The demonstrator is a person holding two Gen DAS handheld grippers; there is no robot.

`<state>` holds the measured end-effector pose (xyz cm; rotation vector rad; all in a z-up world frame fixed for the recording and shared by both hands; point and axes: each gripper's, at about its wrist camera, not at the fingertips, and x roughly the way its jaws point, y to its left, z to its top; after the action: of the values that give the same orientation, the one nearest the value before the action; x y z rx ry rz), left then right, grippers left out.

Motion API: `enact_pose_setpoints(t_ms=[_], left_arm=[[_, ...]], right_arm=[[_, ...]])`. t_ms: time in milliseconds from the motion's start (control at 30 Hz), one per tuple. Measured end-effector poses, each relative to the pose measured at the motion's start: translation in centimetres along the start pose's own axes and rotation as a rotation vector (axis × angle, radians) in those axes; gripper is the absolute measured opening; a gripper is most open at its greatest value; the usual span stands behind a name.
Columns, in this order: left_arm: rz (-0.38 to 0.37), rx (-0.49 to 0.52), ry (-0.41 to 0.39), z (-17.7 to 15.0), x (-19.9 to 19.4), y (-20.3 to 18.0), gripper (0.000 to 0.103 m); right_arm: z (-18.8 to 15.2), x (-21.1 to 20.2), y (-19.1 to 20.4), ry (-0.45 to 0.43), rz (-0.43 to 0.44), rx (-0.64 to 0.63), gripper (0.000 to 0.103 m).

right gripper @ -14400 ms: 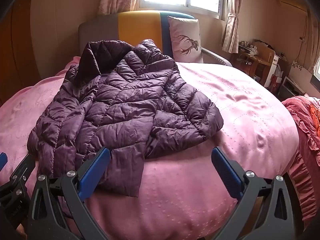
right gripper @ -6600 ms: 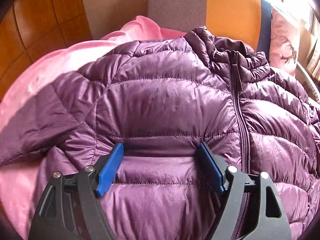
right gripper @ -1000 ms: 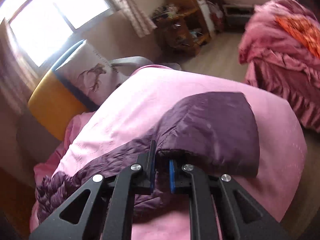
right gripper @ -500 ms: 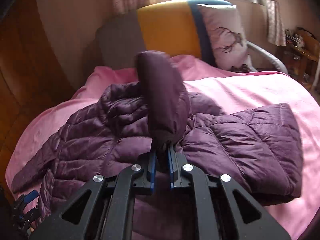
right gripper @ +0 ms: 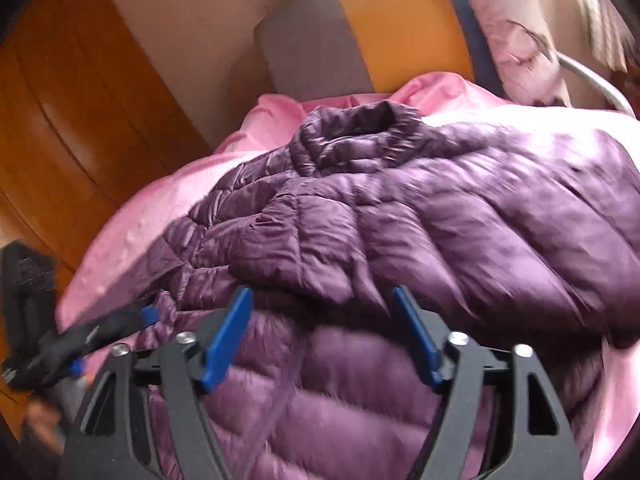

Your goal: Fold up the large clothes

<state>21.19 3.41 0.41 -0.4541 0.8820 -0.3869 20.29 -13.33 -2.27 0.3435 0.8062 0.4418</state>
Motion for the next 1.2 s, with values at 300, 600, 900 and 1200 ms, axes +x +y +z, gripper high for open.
enact_pose_setpoints(t_ms=[300,600,900,1200], left_arm=[[0.051,0.007,0.13,3.7,8.5,-1.9,0.082],[0.04,-0.023,0.047,6.0,8.0,-1.8,0.008],[0.151,-0.071,-0.054,6.1,2.0,3.2,0.008],[0.261,-0.037,-0.033,4.9,3.9,3.6,0.008]], right_arm=[[-3.5,-5.9,-11.0,-0.151,0.162,0.443,0.099],[-3.7,-5.1,-17.4,-0.3,0.286,0.762,0.101],[-1.9,-4.8,-19.3,-0.381,0.404,0.893,0.101],[-2.2,-8.7,-21.2,-0.385,0.26,0.877,0.097]])
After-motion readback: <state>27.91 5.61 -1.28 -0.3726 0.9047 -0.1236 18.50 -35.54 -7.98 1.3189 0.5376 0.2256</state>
